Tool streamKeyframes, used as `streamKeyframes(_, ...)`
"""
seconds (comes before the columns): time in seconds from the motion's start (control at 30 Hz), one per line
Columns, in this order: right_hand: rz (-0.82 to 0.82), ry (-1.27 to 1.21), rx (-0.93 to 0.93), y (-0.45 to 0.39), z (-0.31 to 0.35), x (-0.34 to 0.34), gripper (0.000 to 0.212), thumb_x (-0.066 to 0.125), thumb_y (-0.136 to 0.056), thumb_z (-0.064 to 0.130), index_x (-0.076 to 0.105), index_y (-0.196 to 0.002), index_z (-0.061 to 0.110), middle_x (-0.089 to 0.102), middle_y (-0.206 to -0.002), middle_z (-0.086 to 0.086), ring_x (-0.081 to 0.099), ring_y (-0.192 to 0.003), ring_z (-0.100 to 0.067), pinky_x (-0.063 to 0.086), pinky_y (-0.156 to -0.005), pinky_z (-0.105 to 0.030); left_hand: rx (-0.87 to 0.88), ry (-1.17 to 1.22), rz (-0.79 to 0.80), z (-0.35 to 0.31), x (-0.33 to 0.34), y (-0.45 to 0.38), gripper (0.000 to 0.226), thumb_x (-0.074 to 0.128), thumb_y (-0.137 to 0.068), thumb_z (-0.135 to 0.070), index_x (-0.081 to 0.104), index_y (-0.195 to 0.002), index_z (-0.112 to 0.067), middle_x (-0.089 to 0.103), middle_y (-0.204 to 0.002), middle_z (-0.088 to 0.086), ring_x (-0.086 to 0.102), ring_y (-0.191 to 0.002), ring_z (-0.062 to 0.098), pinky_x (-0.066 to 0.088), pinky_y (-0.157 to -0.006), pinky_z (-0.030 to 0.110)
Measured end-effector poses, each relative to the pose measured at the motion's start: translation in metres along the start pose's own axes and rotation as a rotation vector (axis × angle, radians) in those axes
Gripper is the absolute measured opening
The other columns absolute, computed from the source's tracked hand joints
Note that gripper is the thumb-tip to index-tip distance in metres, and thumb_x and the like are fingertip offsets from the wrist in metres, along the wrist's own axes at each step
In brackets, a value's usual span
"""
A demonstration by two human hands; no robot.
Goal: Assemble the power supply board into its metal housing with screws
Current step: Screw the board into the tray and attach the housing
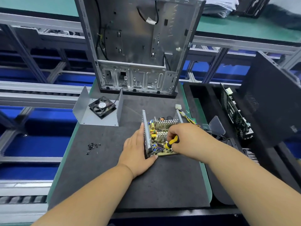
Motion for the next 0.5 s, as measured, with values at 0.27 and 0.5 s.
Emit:
streamKeyframes(0.27, 0.077, 0.136, -0.018, -0.007, 0.016, -0.005, 0.03, 0.057, -0.082, 0.008, 0.07, -0.1, 0.028, 0.064, -0.102, 0.005, 0.059, -0.089, -0.016, 0.048, -0.062, -0.025, -0.005, -0.019, -0.002, 0.002, 0.003, 0.0, 0.12, 0.059, -0.066, -0.068, -0.023, -0.149, -0.038, 0.021, -0.154, -0.013, 0.029, -0.133, 0.012, 0.019, -0.112, 0.029)
streamKeyframes(0.5, 0.127, 0.293, -0.112, -0.011, 0.033, -0.011, 0.041, 0.053, -0.085, 0.002, 0.069, -0.111, 0.029, 0.067, -0.109, 0.004, 0.06, -0.101, -0.019, 0.053, -0.085, -0.035, -0.003, -0.021, -0.001, 0.002, 0.003, -0.001, 0.122, 0.061, -0.066, -0.065, -0.023, -0.149, -0.037, 0.023, -0.154, -0.011, 0.034, -0.133, 0.015, 0.022, -0.112, 0.031)
Point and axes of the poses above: each hand's wrist, its own y-axis away from the middle knuckle, its own x-axis out of the palm, z = x × y, the point moved 1 cm from there along -y, towards the middle knuckle
